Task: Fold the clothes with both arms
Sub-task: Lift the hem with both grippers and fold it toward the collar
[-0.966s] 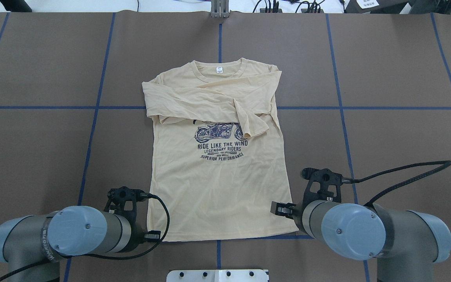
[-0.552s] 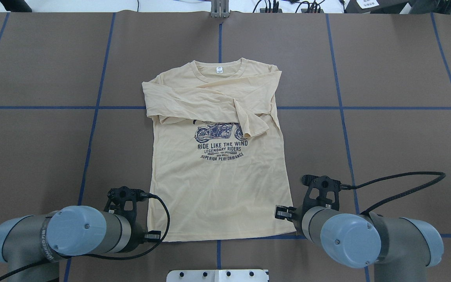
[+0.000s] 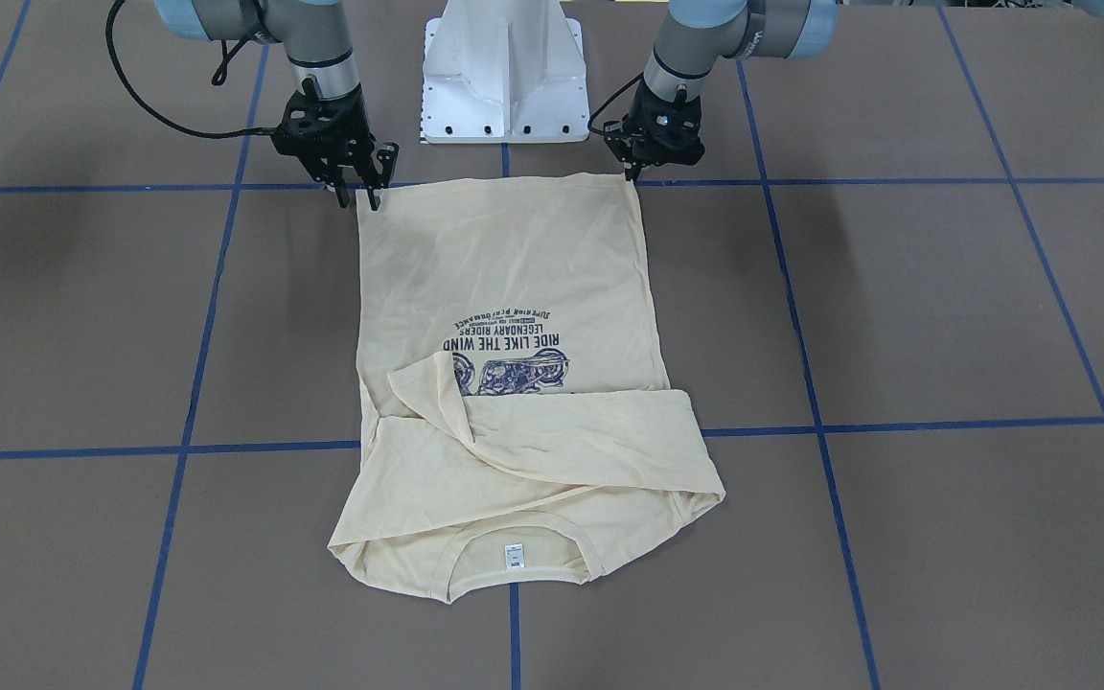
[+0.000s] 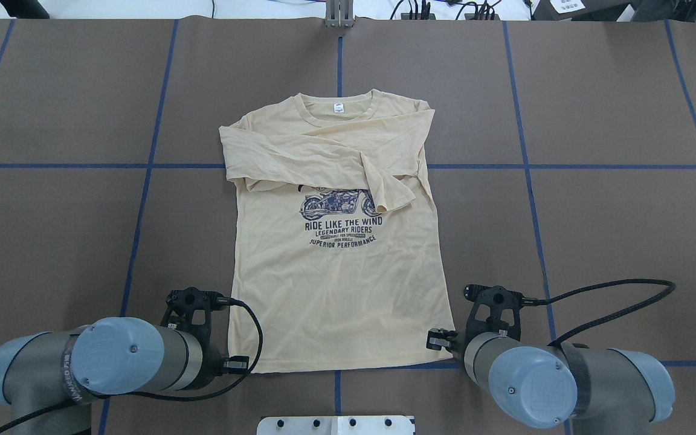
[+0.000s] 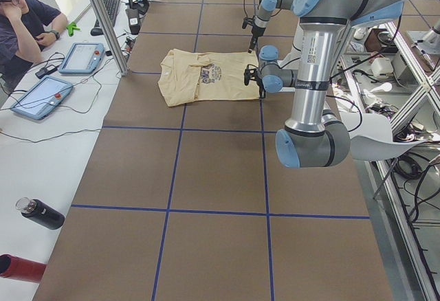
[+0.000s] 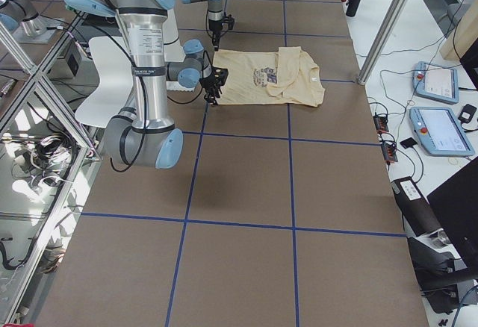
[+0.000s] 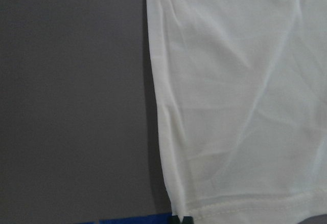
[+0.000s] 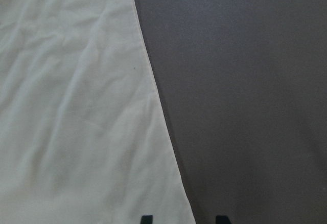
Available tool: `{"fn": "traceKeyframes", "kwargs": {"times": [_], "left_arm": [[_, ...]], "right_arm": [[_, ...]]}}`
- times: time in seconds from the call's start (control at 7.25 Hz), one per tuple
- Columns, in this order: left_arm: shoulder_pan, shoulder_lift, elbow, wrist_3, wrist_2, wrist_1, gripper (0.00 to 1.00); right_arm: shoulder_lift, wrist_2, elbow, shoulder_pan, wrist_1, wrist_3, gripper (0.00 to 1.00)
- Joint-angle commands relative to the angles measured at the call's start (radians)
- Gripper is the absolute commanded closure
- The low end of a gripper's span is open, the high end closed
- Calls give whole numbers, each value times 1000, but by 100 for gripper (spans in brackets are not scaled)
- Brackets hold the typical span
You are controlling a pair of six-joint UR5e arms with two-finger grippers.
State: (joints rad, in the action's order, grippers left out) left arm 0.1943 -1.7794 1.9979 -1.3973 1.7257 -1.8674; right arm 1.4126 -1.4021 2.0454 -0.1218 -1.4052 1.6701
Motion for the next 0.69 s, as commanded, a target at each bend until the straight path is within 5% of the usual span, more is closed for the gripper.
{"fn": "traceKeyframes", "kwargs": {"times": [0.0,0.55], "left_arm": [[0,2,1,1,0,-1,100],[0,0,1,3,0,-1,100]], "right_arm": [[0,5,-7,11,0,7,52],[0,23,-5,36,0,19,55]]}}
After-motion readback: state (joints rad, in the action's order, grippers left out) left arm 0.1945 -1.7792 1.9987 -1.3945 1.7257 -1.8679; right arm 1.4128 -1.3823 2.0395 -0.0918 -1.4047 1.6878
